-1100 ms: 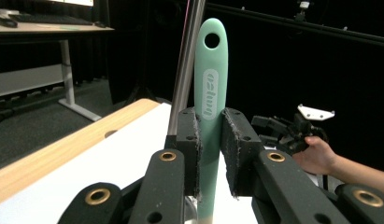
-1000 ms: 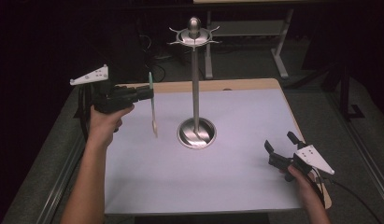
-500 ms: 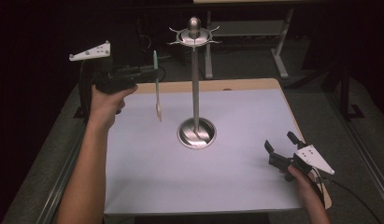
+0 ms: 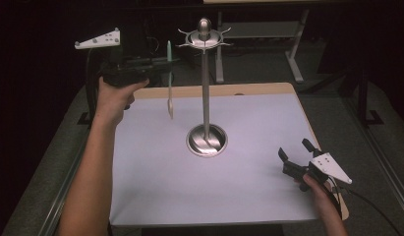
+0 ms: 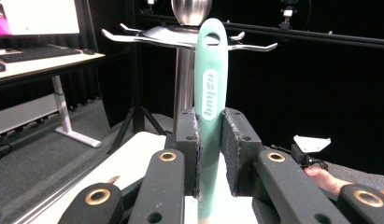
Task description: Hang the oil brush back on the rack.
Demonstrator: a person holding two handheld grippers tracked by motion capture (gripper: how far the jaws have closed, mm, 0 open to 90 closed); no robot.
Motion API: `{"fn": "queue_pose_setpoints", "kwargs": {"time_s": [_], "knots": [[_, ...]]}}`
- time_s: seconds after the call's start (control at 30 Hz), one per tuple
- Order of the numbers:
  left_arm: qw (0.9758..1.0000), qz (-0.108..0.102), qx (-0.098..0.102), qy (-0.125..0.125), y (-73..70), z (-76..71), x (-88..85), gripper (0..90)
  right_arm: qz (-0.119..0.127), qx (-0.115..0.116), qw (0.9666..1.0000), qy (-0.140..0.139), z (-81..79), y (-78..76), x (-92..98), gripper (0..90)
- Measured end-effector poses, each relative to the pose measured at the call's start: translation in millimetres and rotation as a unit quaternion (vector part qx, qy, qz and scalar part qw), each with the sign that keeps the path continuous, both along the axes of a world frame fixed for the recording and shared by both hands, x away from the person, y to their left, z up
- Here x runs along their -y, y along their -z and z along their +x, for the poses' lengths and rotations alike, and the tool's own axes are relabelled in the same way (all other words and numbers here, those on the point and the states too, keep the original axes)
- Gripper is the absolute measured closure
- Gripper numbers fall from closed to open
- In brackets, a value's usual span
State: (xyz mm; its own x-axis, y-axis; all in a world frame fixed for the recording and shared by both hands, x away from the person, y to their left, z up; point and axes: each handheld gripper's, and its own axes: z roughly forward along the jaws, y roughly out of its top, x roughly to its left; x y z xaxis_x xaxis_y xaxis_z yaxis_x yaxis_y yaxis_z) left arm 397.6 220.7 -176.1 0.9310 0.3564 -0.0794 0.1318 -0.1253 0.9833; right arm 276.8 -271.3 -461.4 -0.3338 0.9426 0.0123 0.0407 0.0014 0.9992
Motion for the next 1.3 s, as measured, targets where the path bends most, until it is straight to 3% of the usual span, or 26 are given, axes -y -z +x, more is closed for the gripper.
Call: {"fn": "queue_pose_setpoints", "kwargs": {"time_s": [0.27, 0.9, 1.3], "knots": [[0.9999, 0.013, 0.000, 0.000, 0.0, 3.3, 7.4, 77.6, 0.000, 0.000, 1.0000, 0.000, -0.1, 0.0, 0.1, 10.4], [1.0000, 0.006, -0.004, -0.006, 1.2, 8.9, 5.4, 77.6, 0.002, 0.000, 1.0000, 0.000, -0.1, 0.0, 0.1, 10.4], [0.9998, 0.017, -0.007, 0.001, 4.7, 13.3, 15.0, 77.6, 0.001, 0.000, 1.0000, 0.000, 0.0, 0.0, 0.2, 10.4]]}}
